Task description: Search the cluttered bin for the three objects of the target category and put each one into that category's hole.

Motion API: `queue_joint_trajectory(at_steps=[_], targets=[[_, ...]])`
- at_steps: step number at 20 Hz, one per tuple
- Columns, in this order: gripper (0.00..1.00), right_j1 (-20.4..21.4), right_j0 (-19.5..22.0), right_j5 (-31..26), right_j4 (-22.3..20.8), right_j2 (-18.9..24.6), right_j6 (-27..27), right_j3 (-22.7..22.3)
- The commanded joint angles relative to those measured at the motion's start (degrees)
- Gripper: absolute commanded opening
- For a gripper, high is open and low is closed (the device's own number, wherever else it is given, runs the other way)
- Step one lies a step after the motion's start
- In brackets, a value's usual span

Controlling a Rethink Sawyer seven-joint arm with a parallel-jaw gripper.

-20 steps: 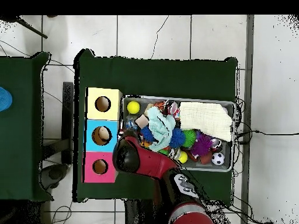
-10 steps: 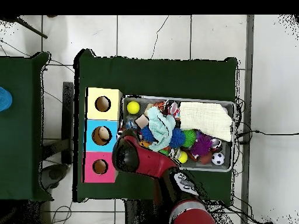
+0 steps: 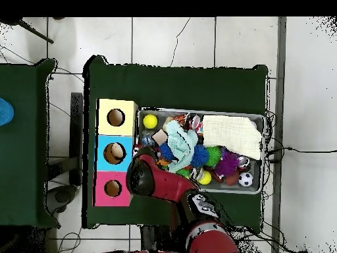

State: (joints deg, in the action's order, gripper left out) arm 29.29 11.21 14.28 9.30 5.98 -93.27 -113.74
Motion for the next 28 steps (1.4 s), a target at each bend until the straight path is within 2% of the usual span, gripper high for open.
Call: queue_joint_trajectory(at_steps=[1, 11, 17, 22, 23, 28], targets=[[1.00, -6.61, -1.40, 1.46, 0.47, 0.05, -10.41, 4.49], [1.00, -9.33, -1.87, 4.73, -0.73, -1.88, -9.38, 7.02], [1.00, -8.91, 0.58, 9.66, -2.55, -0.53, -12.78, 5.69], [1.00, -9.48, -0.71, 9.48, -2.18, -2.19, -10.57, 6.61], [0.00, -9.43, -1.04, 8.78, -2.14, -2.54, -9.68, 6.81], [0.00, -9.02, -0.58, 9.54, -2.83, -2.12, -10.36, 6.52]])
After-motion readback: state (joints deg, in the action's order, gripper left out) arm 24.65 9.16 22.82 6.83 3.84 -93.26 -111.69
